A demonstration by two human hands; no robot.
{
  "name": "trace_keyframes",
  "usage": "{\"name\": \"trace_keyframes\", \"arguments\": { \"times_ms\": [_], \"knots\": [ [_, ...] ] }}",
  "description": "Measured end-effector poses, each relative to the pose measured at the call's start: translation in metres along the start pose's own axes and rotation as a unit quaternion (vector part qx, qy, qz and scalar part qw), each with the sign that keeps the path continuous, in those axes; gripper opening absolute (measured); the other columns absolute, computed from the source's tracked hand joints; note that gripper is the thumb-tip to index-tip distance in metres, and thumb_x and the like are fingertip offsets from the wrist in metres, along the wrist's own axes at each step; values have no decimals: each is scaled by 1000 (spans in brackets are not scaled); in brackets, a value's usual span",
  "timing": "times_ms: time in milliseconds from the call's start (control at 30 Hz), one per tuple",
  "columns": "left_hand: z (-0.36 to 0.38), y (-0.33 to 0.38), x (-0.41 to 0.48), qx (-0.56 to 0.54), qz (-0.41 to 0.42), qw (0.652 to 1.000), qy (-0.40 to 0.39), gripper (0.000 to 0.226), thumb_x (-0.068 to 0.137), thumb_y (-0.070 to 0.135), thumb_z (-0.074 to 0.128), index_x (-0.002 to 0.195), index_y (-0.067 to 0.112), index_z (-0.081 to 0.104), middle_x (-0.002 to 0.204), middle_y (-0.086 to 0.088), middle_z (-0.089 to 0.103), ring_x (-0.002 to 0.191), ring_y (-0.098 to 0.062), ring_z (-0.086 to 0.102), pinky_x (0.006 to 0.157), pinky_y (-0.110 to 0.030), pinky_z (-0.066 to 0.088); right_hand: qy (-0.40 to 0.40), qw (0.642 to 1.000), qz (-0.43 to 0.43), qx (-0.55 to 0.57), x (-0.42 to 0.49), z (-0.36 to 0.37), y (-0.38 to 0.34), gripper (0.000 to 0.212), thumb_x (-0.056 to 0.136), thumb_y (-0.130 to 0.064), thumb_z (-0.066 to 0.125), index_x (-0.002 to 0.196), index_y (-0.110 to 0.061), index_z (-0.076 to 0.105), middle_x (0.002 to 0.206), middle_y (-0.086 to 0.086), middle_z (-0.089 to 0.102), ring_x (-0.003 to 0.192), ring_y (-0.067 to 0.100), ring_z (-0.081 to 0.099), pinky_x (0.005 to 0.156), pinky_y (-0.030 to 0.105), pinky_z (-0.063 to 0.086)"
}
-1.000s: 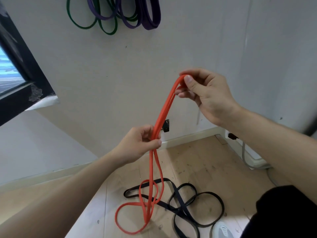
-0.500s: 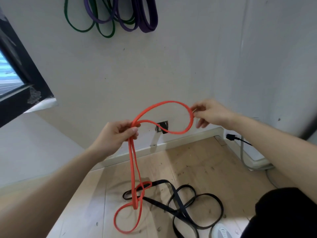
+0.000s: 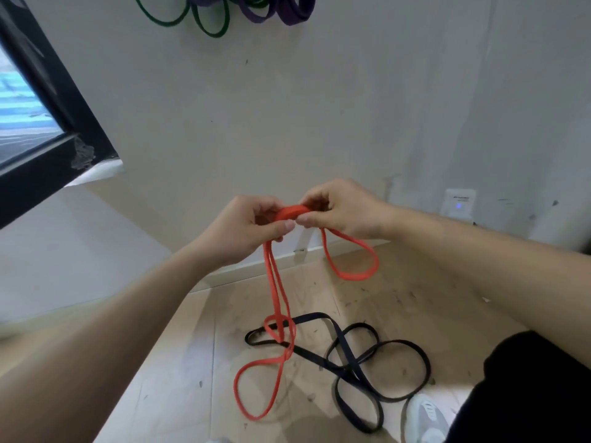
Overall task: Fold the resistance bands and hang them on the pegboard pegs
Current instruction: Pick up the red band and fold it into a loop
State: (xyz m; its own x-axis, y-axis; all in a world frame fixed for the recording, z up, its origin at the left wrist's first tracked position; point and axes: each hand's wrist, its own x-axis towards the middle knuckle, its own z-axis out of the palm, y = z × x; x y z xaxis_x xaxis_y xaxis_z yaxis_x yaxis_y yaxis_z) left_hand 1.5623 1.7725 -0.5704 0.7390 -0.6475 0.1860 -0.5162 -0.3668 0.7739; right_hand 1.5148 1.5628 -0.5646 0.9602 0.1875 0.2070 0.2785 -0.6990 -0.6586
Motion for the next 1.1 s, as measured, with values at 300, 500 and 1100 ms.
{"name": "trace_keyframes", "arguments": {
  "times_ms": [300,500,1100],
  "knots": [
    [13,-20,-2,18,-48,997,-55,10,89,15,76,98,11,71,91,-1,76,86,-11,75,85,-27,59,178,966,-29,184,-1,-27,-9,8,94,-11,66,99,-16,72,80,-1,70,76,7,67,76,30,58],
    [11,-42,-5,0,-86,994,-66,6,94,12,70,100,9,71,92,-7,77,89,-18,76,84,-29,60,311,921,5,235,-6,-56,4,10,98,-14,63,102,-14,73,86,5,72,83,17,69,78,33,58],
    [-24,9,5,-163,1,969,187,13,97,11,66,105,13,75,77,1,70,71,-14,67,74,-24,58,-22,986,163,33,-15,-42,60,17,89,-1,70,105,-6,70,100,10,74,97,20,71,97,40,56]
  ]
}}
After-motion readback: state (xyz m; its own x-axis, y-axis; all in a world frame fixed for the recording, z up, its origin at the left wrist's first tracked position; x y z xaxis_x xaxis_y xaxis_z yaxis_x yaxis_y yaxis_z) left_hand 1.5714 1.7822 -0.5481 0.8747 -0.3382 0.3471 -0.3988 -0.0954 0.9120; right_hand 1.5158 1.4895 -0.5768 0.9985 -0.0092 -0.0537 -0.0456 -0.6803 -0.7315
